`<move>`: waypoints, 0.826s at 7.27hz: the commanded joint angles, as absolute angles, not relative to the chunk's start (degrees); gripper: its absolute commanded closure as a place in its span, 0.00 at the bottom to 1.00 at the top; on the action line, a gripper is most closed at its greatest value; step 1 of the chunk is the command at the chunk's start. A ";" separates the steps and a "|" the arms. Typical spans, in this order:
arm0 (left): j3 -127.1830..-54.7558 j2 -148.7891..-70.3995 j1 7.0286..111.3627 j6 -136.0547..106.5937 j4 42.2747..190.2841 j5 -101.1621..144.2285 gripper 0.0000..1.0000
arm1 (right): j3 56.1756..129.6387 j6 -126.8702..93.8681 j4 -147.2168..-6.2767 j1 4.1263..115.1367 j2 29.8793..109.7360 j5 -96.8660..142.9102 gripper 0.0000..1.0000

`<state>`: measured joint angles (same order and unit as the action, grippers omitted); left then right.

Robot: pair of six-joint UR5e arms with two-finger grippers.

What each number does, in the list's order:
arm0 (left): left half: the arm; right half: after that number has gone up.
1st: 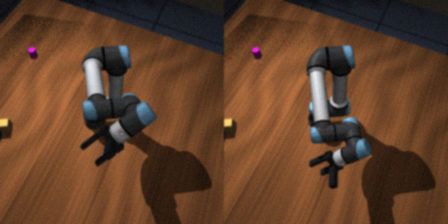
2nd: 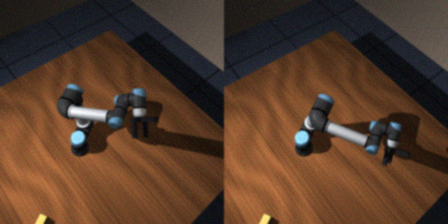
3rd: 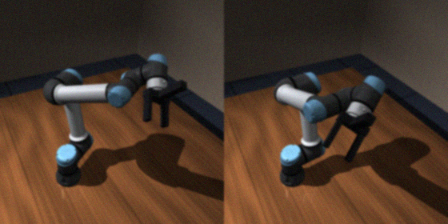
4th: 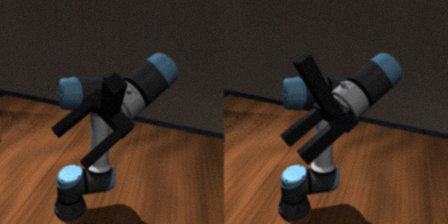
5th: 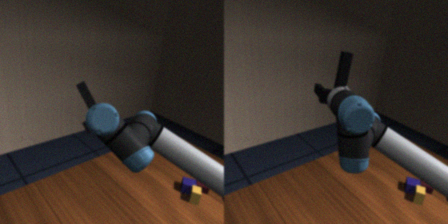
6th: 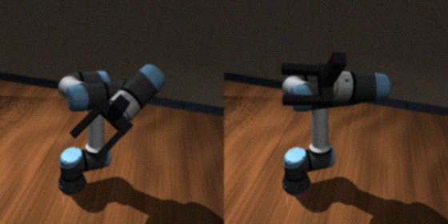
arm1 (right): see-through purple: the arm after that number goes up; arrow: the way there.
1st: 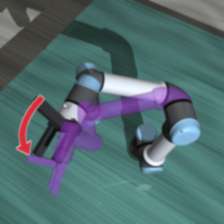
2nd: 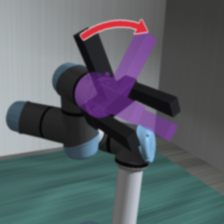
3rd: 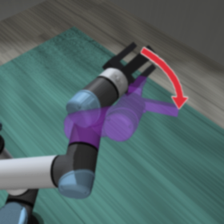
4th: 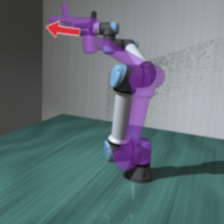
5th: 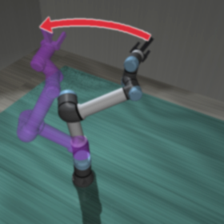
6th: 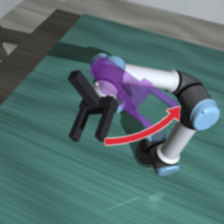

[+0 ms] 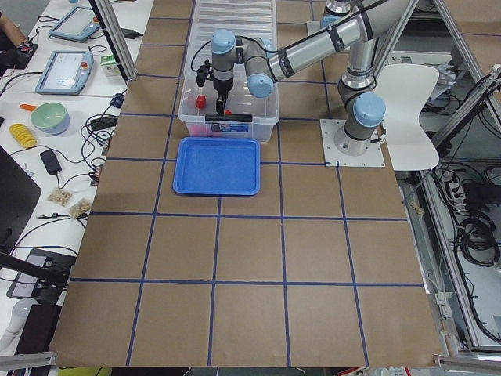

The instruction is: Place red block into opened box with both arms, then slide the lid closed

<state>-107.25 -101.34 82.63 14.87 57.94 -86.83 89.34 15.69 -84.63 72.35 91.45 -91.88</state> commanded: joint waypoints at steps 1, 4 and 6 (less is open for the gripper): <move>-101.63 -99.68 82.79 14.85 65.52 -86.92 0.00 | 89.47 17.40 -85.08 71.81 89.13 -92.20 0.00; -92.58 -96.69 83.23 14.68 77.92 -87.10 0.00 | 89.56 17.49 -88.66 71.72 86.76 -92.20 0.00; -88.09 -93.01 83.32 14.50 84.43 -87.80 0.00 | 89.56 21.68 -92.18 71.46 83.43 -92.37 0.00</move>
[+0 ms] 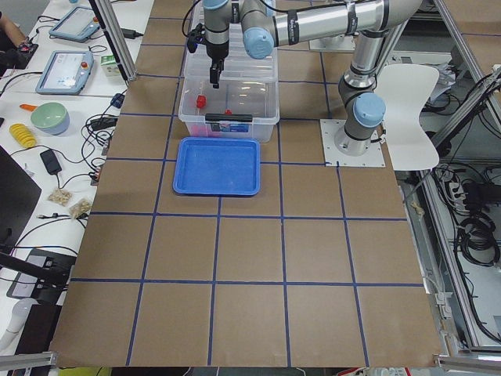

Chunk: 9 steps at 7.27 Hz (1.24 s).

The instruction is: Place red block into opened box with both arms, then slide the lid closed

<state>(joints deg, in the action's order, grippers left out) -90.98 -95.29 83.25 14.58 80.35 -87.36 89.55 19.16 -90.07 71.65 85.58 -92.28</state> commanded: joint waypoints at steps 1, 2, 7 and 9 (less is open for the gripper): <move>-87.89 -90.99 83.32 14.59 86.29 -89.11 0.00 | 89.65 21.97 -93.42 70.58 81.76 -92.20 0.00; -87.72 -89.66 83.32 14.59 86.31 -89.03 0.00 | 89.74 24.23 -94.38 69.62 80.69 -92.11 0.00; -88.60 -89.12 83.84 13.64 86.83 -89.03 0.00 | 94.38 25.84 -102.21 69.34 76.73 -91.76 0.00; -88.16 -89.21 84.72 9.15 87.80 -88.95 0.00 | 94.83 25.14 -101.25 69.52 77.34 -91.50 0.00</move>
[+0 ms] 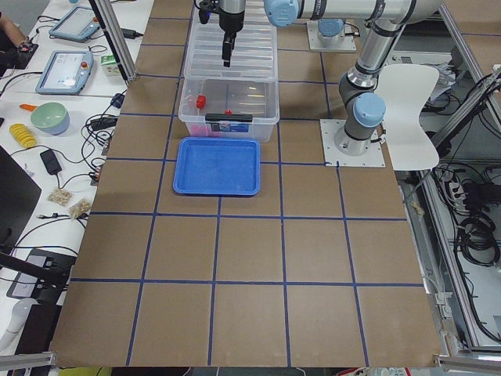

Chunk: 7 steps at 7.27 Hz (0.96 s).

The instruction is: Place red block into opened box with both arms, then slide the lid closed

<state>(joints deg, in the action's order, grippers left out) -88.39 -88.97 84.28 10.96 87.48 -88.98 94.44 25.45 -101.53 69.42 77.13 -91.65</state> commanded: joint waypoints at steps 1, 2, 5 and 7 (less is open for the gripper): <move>-88.15 -89.21 84.90 9.14 87.89 -88.95 0.00 | 95.36 25.05 -100.99 69.61 77.43 -91.32 0.00; -88.15 -89.21 84.90 9.14 87.89 -88.86 0.00 | 95.54 24.87 -100.99 69.61 77.43 -89.93 0.00; -88.68 -88.94 84.99 9.14 87.89 -89.03 0.00 | 95.62 20.40 -100.99 70.92 77.43 -87.73 0.00; -87.98 -89.12 84.99 9.05 88.07 -89.21 0.00 | 95.54 14.80 -101.16 74.16 77.43 -87.63 0.00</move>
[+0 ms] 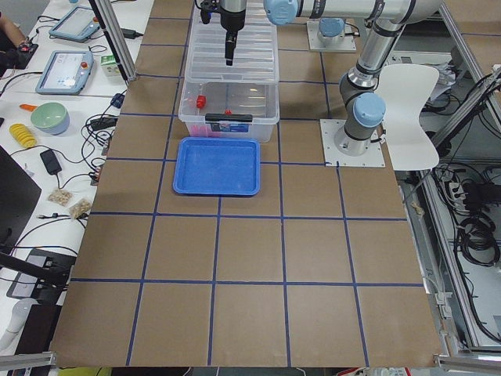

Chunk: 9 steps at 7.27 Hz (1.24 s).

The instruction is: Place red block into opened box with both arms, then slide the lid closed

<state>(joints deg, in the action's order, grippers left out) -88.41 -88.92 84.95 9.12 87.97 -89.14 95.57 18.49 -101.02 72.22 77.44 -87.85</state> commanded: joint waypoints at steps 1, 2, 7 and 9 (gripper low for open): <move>-87.72 -89.30 84.99 8.36 88.07 -89.12 0.00 | 95.54 12.42 -101.68 75.92 77.34 -87.63 0.00; -87.71 -89.30 84.90 8.18 88.07 -89.12 0.00 | 95.54 10.91 -101.78 77.42 77.26 -87.54 0.00; -87.71 -89.38 84.90 8.17 87.98 -89.12 0.00 | 95.54 -0.08 -102.04 83.93 76.82 -87.63 0.00; -87.71 -89.39 84.90 8.17 87.98 -89.12 0.00 | 95.54 -1.58 -102.74 85.25 76.73 -87.63 0.00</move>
